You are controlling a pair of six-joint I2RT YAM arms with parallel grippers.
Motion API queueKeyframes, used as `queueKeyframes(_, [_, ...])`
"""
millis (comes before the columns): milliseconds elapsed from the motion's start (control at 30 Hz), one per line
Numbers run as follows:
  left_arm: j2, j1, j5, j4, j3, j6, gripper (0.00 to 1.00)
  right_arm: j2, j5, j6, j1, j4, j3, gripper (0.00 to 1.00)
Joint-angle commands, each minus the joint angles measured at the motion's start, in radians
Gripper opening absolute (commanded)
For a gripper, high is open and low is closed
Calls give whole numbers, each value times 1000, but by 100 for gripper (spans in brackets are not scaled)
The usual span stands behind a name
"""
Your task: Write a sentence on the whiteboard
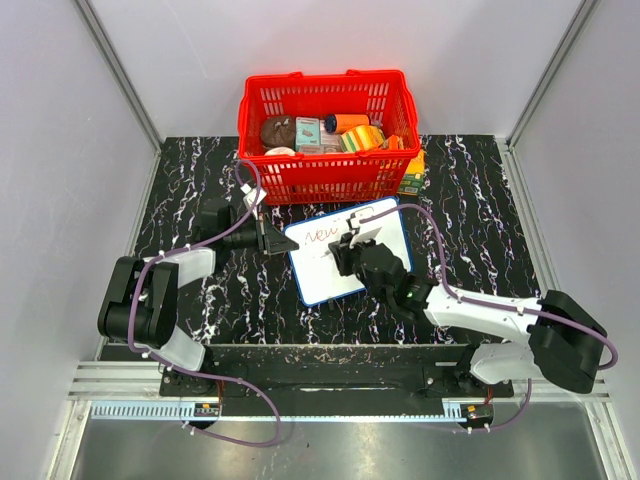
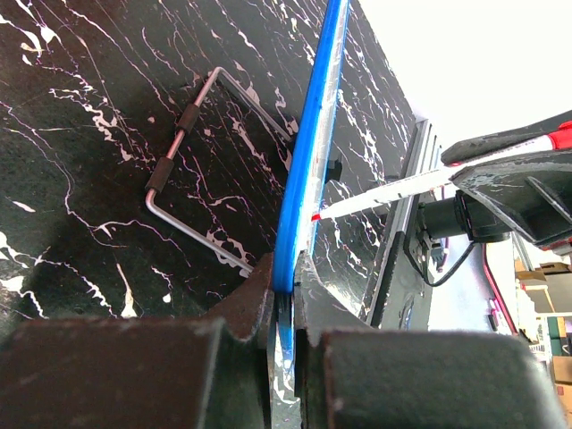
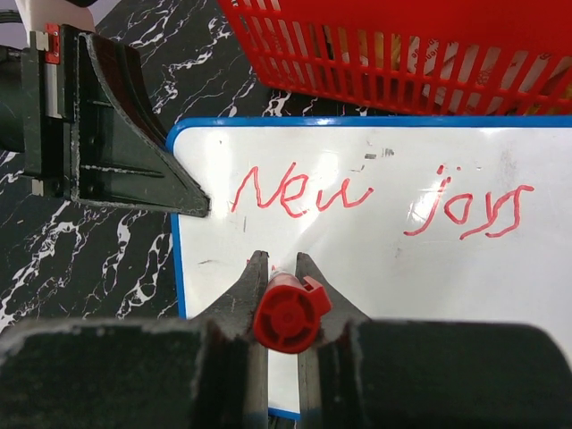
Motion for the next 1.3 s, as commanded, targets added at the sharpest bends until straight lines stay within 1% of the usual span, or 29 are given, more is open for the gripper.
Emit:
queueKeyframes(0, [-7, -9, -120, 10, -14, 108, 0, -44, 15, 11, -9, 29, -16, 0])
queueKeyframes(333, [-5, -8, -120, 10, -14, 108, 0, -16, 15, 20, -8, 20, -8, 0])
queueKeyframes(1267, [-2, -8, -116, 8, -13, 108, 0, -65, -28, 51, -9, -40, -59, 0])
